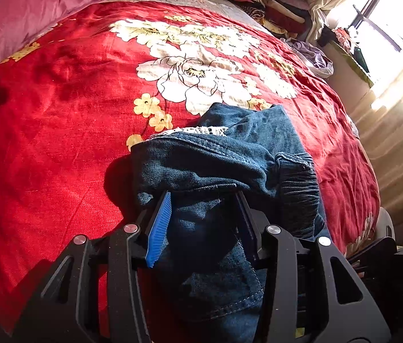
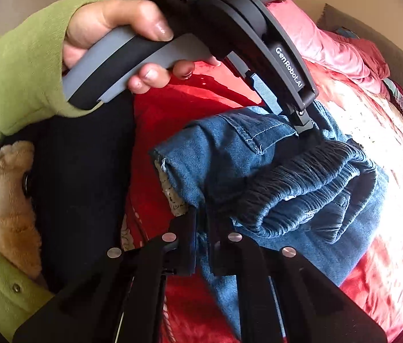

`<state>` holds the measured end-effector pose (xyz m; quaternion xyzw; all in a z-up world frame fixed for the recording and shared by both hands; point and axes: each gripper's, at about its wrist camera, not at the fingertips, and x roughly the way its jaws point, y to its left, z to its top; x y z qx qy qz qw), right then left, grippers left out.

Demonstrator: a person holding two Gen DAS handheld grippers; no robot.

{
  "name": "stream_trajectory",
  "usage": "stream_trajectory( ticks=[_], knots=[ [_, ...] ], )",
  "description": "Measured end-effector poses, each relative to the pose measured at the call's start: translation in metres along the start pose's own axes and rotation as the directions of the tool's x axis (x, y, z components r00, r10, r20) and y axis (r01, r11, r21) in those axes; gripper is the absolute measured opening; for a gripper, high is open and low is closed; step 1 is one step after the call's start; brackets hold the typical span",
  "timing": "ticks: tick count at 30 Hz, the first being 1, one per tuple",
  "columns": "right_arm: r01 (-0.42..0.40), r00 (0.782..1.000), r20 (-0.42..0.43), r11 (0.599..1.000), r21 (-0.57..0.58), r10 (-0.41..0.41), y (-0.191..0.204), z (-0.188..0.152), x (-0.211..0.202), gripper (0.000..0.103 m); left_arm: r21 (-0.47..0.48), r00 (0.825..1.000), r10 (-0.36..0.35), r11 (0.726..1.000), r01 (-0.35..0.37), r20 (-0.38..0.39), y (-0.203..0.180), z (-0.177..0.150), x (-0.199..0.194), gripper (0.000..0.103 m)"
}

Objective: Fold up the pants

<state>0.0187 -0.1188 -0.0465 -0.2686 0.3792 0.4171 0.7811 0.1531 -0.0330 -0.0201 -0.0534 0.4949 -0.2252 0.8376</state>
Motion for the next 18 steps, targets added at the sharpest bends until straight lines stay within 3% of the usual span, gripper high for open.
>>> stream_trajectory(
  ticks=[5, 9, 18],
  knots=[
    [0.013, 1.000, 0.027, 0.999, 0.031, -0.014, 0.001, -0.004, -0.011, 0.012, 0.000, 1.000, -0.004, 1.000, 0.004, 0.006, -0.001, 0.000, -0.002, 0.039],
    [0.008, 0.998, 0.056, 0.998, 0.054, -0.011, 0.004, 0.000, -0.020, 0.027, 0.000, 1.000, -0.003, 1.000, 0.003, 0.010, -0.002, -0.001, -0.003, 0.041],
    [0.019, 0.993, 0.110, 0.994, 0.105, -0.031, 0.006, -0.004, -0.049, 0.038, -0.006, 1.000, -0.004, 1.000, 0.004, 0.026, -0.005, -0.004, -0.012, 0.047]
  ],
)
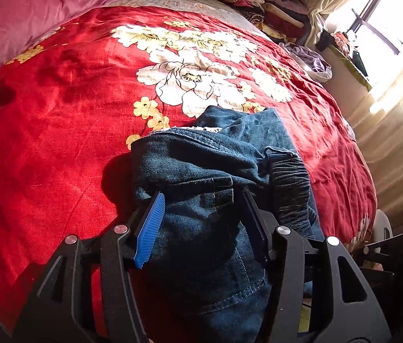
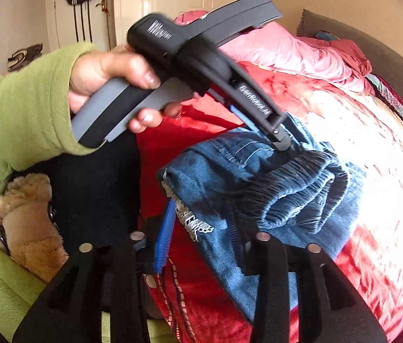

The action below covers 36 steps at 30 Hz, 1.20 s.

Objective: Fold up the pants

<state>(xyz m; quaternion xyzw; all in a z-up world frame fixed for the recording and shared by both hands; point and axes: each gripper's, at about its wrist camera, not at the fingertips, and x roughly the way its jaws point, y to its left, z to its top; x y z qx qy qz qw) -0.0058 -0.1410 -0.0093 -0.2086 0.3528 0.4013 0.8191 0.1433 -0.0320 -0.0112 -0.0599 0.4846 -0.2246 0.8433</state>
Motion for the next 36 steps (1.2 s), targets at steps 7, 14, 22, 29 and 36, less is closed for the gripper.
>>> stream_trajectory(
  ticks=[7, 14, 22, 29, 36],
  knots=[
    [0.014, 0.998, 0.059, 0.998, 0.064, -0.018, -0.015, 0.004, -0.020, 0.051, -0.002, 1.000, 0.005, 1.000, -0.005, 0.030, -0.002, -0.003, -0.014, 0.053],
    [0.047, 0.991, 0.115, 0.991, 0.128, -0.061, -0.032, 0.008, -0.042, 0.060, 0.005, 0.997, 0.017, 1.000, -0.018, 0.070, -0.006, -0.006, -0.032, 0.058],
    [0.113, 0.976, 0.165, 0.975, 0.191, -0.145, -0.041, 0.007, -0.060, 0.078, 0.004, 0.993, 0.029, 1.000, -0.030, 0.114, -0.009, -0.010, -0.052, 0.065],
    [0.162, 0.961, 0.183, 0.959, 0.232, -0.207, -0.050, 0.008, -0.069, 0.086, 0.004, 0.988, 0.035, 0.999, -0.036, 0.152, -0.011, -0.015, -0.068, 0.071],
    [0.201, 0.948, 0.190, 0.941, 0.273, -0.257, -0.057, 0.007, -0.077, 0.087, -0.026, 0.984, 0.057, 0.998, -0.054, 0.170, -0.001, -0.022, -0.078, 0.077]
  ],
)
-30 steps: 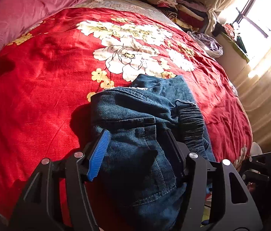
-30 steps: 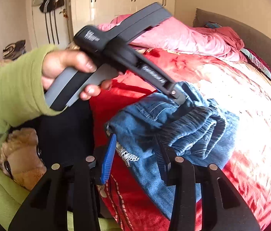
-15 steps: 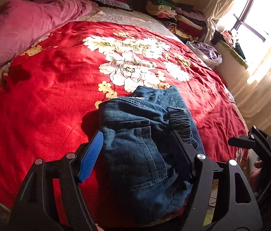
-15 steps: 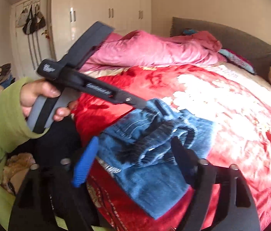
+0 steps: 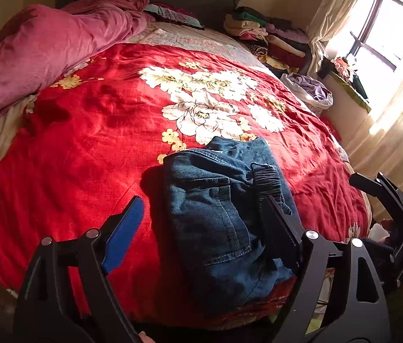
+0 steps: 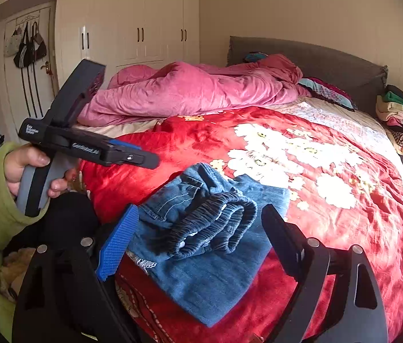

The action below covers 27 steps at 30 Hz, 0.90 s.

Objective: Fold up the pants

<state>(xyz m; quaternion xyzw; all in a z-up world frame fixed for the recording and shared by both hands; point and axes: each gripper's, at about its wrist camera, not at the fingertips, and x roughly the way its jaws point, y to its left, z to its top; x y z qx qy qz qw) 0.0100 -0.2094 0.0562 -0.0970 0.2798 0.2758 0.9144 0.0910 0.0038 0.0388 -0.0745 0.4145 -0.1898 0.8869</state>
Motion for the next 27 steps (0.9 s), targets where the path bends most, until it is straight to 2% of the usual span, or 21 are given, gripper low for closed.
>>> stream_trajectory(
  ticks=[9, 14, 19, 24, 27],
  knots=[
    [0.097, 0.992, -0.096, 0.982, 0.162, -0.082, -0.037, -0.008, 0.021, 0.087, -0.072, 0.997, 0.031, 0.997, -0.036, -0.066, 0.016, -0.020, 0.024, 0.077],
    [0.098, 0.989, -0.124, 0.975, 0.198, -0.074, -0.041, -0.016, 0.033, 0.087, -0.030, 0.995, 0.052, 0.998, -0.055, -0.090, 0.003, -0.029, 0.038, 0.079],
    [0.122, 0.982, -0.163, 0.977, 0.173, -0.094, -0.038, -0.023, 0.044, 0.087, 0.018, 0.983, 0.119, 0.993, -0.117, -0.137, 0.004, -0.039, 0.062, 0.086],
    [0.141, 0.976, -0.190, 0.972, 0.188, -0.105, -0.043, -0.032, 0.049, 0.087, -0.027, 0.988, 0.083, 0.996, -0.087, -0.132, 0.013, -0.041, 0.062, 0.088],
    [0.145, 0.975, -0.198, 0.967, 0.209, -0.104, -0.049, -0.036, 0.051, 0.087, -0.046, 0.992, 0.038, 0.998, -0.043, -0.121, 0.011, -0.039, 0.057, 0.088]
  ],
)
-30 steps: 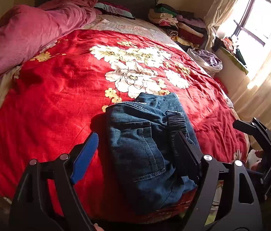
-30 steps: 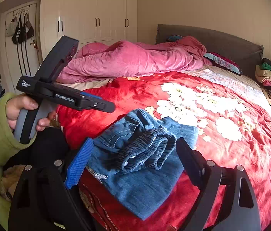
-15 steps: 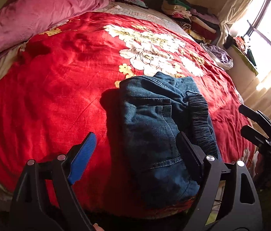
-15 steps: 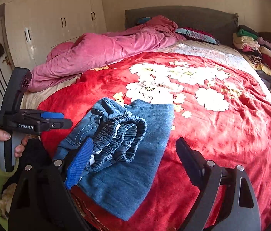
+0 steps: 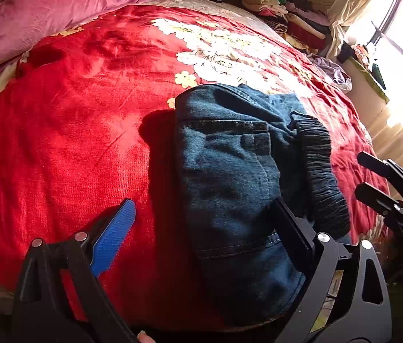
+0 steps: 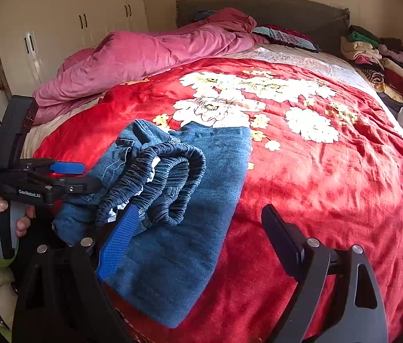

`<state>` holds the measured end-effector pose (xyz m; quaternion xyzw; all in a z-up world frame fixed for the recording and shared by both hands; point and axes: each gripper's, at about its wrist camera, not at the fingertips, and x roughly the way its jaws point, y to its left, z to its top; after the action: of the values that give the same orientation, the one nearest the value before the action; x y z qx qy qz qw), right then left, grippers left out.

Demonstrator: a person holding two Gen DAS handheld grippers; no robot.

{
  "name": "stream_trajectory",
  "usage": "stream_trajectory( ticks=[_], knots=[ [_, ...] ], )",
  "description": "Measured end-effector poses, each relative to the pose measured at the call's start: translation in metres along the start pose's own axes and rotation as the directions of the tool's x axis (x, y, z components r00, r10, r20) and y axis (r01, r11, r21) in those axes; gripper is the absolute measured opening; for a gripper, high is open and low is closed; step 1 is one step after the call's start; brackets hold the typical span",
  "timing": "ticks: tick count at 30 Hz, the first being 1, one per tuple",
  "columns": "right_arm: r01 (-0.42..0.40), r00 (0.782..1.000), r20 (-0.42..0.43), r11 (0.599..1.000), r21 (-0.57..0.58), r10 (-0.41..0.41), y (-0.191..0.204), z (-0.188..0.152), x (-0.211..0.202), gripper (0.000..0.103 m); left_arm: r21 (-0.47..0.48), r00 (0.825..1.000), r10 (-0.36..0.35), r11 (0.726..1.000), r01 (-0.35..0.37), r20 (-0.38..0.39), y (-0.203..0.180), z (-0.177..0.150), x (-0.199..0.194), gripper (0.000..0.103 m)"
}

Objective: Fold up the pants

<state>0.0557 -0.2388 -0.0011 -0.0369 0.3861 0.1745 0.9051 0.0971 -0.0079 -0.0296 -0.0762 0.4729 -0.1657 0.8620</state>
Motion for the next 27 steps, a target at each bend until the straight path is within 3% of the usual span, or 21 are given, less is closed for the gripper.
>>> stream_trajectory(
  ticks=[7, 9, 13, 15, 16, 27],
  knots=[
    [-0.048, 0.998, -0.041, 0.995, 0.086, 0.051, -0.015, -0.005, 0.015, 0.086, 0.002, 0.999, -0.024, 1.000, 0.024, -0.028, -0.011, -0.002, 0.015, 0.088],
    [-0.054, 0.997, -0.049, 0.992, 0.117, 0.060, -0.020, -0.007, 0.019, 0.078, -0.009, 0.999, -0.025, 1.000, 0.025, -0.025, -0.011, -0.002, 0.017, 0.086],
    [-0.097, 0.993, -0.042, 0.975, 0.197, 0.108, -0.033, -0.007, 0.026, 0.072, -0.028, 0.999, -0.042, 0.999, 0.042, -0.016, -0.009, -0.001, 0.018, 0.070],
    [-0.119, 0.990, -0.048, 0.969, 0.218, 0.132, -0.037, -0.006, 0.031, 0.061, -0.032, 0.999, -0.052, 0.998, 0.052, -0.013, -0.011, -0.001, 0.018, 0.062],
    [-0.125, 0.989, -0.055, 0.966, 0.225, 0.140, -0.038, -0.006, 0.035, 0.060, -0.030, 0.998, -0.057, 0.998, 0.056, -0.014, -0.012, 0.000, 0.018, 0.059],
    [-0.175, 0.977, -0.077, 0.952, 0.251, 0.200, -0.042, -0.001, 0.059, 0.058, -0.016, 0.998, -0.054, 0.998, 0.054, -0.021, -0.019, 0.005, 0.029, 0.060]
  ],
)
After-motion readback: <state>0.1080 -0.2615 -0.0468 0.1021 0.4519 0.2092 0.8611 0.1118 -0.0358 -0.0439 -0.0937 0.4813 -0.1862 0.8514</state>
